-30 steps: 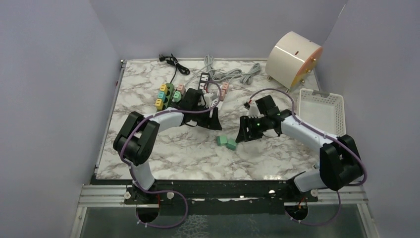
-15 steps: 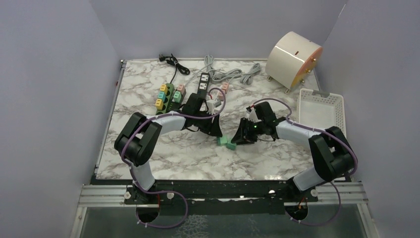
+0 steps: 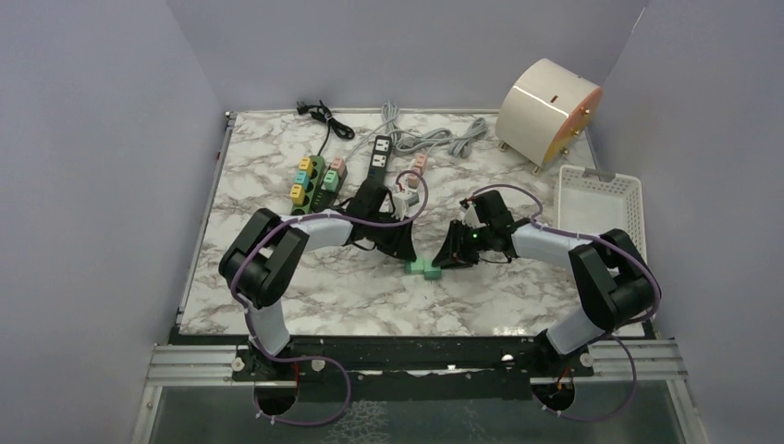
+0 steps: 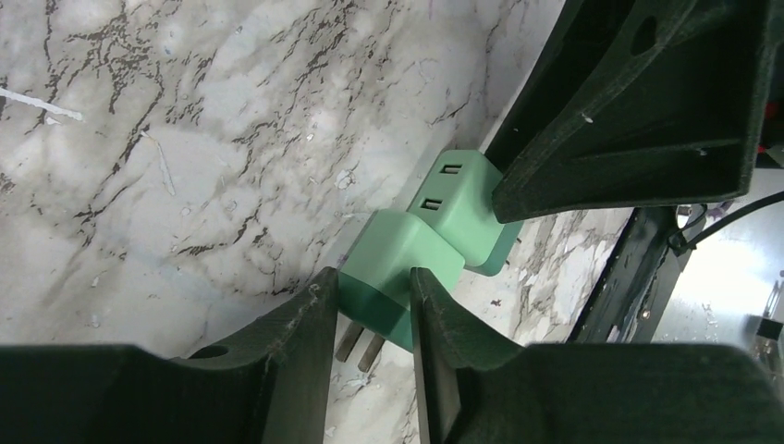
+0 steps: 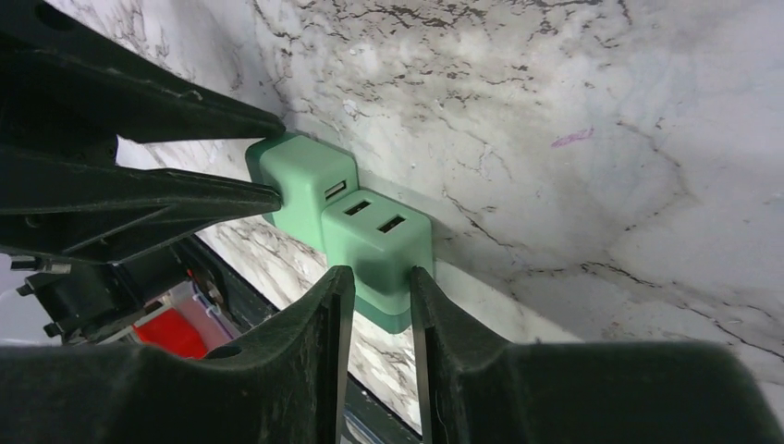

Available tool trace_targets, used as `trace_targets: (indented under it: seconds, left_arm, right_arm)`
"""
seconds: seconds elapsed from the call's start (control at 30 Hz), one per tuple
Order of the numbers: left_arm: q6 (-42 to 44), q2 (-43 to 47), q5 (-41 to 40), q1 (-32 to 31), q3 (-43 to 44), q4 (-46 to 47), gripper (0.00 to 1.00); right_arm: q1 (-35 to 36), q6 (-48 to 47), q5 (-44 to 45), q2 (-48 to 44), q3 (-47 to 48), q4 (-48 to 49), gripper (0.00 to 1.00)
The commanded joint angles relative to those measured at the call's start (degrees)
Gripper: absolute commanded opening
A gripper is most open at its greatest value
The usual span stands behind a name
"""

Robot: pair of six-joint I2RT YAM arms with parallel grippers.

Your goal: Pull the plug off the socket

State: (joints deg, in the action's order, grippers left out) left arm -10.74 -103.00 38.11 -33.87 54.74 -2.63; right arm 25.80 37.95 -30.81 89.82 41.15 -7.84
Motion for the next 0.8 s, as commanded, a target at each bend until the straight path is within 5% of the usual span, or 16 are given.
trace_targets:
  seconds: [0.0, 0.17, 0.4, 0.6, 0.77]
  left_arm:
    - [-2.7, 0.9, -3.1, -1.0, -1.8, 1.2, 0.32]
    - [-7.7, 2.7, -5.0, -1.2, -5.2, 1.7, 0.19]
    - [-8.0, 4.9, -7.8, -1.1, -8.2, -0.3, 0.21]
    - [-4.6, 8.6, -3.8, -1.2, -8.5, -0.1, 0.60]
    - [-1.9, 9.3, -0.2, -1.1, -8.5, -0.5, 0.67]
  right_arm:
    - [0.1, 0.7, 0.8, 1.5, -0.8, 2.7, 0.31]
    - [0.1, 1.5, 0.9, 2.7, -1.0, 4.0, 0.30]
    - [0.1, -1.4, -0.2, 1.7, -1.1, 3.5, 0.43]
    - [0.1, -4.5, -1.9, 1.2, -0.3, 2.4, 0.51]
    - [0.1, -5.7, -3.2, 1.6, -0.5, 2.8, 0.49]
